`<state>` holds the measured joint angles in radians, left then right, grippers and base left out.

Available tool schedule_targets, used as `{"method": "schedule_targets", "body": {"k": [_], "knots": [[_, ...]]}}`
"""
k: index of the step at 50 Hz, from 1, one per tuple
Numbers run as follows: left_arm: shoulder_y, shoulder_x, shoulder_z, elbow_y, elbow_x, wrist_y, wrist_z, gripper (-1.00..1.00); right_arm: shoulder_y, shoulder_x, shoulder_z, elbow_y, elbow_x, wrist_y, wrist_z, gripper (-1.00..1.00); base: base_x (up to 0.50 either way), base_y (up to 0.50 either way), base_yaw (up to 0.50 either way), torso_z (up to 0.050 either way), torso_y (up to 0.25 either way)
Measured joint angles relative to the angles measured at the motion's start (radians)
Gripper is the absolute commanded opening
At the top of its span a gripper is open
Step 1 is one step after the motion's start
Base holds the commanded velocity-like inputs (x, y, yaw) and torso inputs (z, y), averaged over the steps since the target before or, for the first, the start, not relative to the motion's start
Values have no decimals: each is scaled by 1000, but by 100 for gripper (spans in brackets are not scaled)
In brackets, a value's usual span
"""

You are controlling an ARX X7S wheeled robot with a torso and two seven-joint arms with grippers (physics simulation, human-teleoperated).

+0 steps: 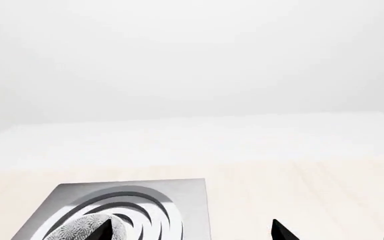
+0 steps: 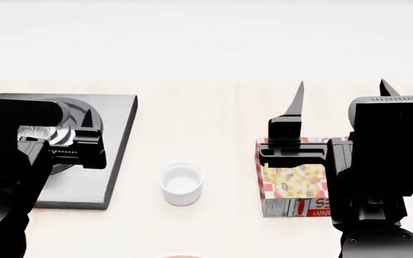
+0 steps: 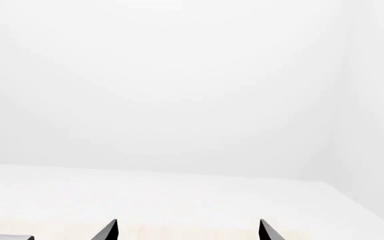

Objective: Pick the akita bowl on the stove and place it on the plate.

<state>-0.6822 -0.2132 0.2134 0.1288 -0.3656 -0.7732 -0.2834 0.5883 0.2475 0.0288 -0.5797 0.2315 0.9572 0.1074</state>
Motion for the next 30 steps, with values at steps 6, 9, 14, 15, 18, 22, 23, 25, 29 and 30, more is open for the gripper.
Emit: {"method": "schedule_targets", "body": {"k": [6, 9, 14, 15, 18, 22, 23, 25, 29, 30], "knots": [[-14, 2, -4, 4, -10, -13, -4, 100, 0, 0, 0, 1, 2, -3, 3, 100, 0, 0, 0, 0, 0], [-29, 2, -7, 7, -16, -27, -7, 100, 1, 0, 0, 1, 4, -2, 5, 100, 0, 0, 0, 0, 0], [-69, 2, -13, 5, -26, -57, -13, 100, 1, 0, 1, 1, 6, -3, 8, 100, 0, 0, 0, 0, 0], [-80, 2, -14, 2, -27, -63, -14, 100, 1, 0, 1, 2, 6, -4, 8, 100, 0, 0, 0, 0, 0], [-116, 2, -14, -12, -29, -82, -17, 100, 0, 0, 2, 3, 8, -6, 9, 100, 0, 0, 0, 0, 0], [-176, 1, -14, -43, -28, -106, -18, 100, 0, 0, 3, 3, 10, -6, 11, 100, 0, 0, 0, 0, 0], [-192, 1, -14, -52, -28, -111, -19, 100, 0, 0, 3, 2, 11, -5, 12, 100, 0, 0, 0, 0, 0], [-224, 2, -15, -74, -27, -120, -19, 100, 0, 0, 3, 3, 12, -6, 12, 100, 0, 0, 0, 0, 0], [-294, 3, -9, -130, -20, -131, -15, 100, 1, 0, 5, 2, 16, -5, 13, 100, 0, 0, 0, 0, 0], [-312, 4, -7, -145, -18, -133, -14, 100, 1, -1, 5, 2, 17, -5, 14, 100, 0, 0, 0, 0, 0]]}}
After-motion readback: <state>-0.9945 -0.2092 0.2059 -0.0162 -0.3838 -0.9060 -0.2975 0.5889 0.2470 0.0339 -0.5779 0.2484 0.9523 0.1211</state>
